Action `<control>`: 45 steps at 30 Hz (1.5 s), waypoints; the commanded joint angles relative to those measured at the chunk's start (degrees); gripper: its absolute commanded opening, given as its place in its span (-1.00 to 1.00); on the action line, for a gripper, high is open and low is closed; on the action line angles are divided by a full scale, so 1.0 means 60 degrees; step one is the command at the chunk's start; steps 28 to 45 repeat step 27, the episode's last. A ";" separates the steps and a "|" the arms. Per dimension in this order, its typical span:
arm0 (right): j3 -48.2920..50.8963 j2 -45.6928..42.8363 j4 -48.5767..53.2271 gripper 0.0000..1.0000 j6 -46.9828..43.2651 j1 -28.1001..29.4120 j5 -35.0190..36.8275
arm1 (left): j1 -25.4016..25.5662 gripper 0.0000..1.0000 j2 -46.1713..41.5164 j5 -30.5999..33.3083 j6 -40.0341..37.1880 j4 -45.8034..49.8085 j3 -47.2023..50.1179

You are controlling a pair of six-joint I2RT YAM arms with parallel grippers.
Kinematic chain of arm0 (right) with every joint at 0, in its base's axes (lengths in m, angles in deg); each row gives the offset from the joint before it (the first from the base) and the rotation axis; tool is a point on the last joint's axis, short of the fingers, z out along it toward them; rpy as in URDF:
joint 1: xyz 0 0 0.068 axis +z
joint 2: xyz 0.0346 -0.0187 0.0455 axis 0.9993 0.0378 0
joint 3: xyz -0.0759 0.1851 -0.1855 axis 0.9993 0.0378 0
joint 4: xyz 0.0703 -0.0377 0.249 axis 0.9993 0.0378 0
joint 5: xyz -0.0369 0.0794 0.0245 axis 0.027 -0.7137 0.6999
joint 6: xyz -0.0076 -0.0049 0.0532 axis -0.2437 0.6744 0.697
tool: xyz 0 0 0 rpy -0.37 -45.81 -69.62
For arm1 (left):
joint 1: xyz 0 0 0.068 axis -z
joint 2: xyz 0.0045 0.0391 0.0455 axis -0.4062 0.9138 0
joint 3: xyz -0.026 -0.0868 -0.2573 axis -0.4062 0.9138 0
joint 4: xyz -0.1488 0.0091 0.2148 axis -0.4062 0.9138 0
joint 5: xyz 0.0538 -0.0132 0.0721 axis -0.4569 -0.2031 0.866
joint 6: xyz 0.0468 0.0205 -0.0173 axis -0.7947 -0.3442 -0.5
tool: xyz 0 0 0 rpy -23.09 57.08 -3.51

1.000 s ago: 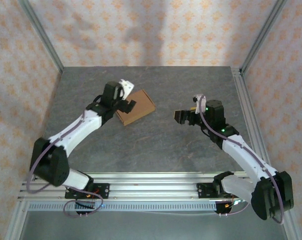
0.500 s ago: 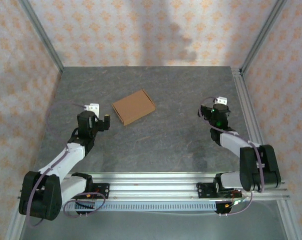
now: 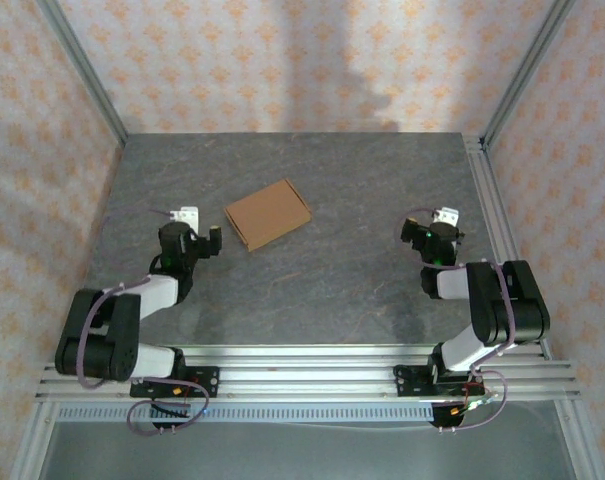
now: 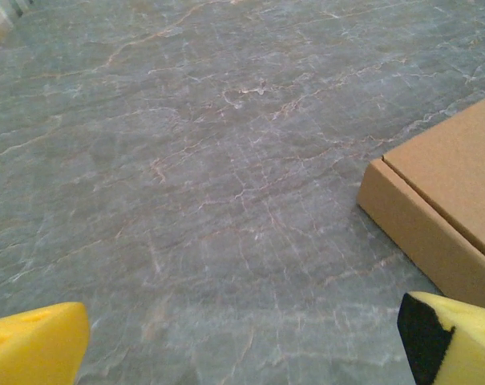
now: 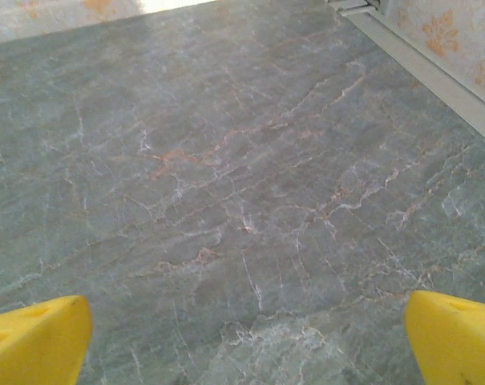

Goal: Fold the paper box

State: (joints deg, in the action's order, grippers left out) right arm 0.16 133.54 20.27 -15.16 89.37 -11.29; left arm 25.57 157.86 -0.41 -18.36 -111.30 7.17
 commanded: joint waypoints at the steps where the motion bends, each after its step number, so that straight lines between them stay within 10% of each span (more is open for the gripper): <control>1: -0.0051 0.0006 -0.0589 0.99 -0.0090 -0.0049 -0.0131 | -0.0054 1.00 0.0771 -0.0035 0.0358 -0.1402 -0.0192; 45: -0.0029 0.0005 -0.0644 0.99 -0.0118 -0.0052 -0.0129 | -0.0088 1.00 0.0818 0.0235 0.0494 -0.1397 -0.0195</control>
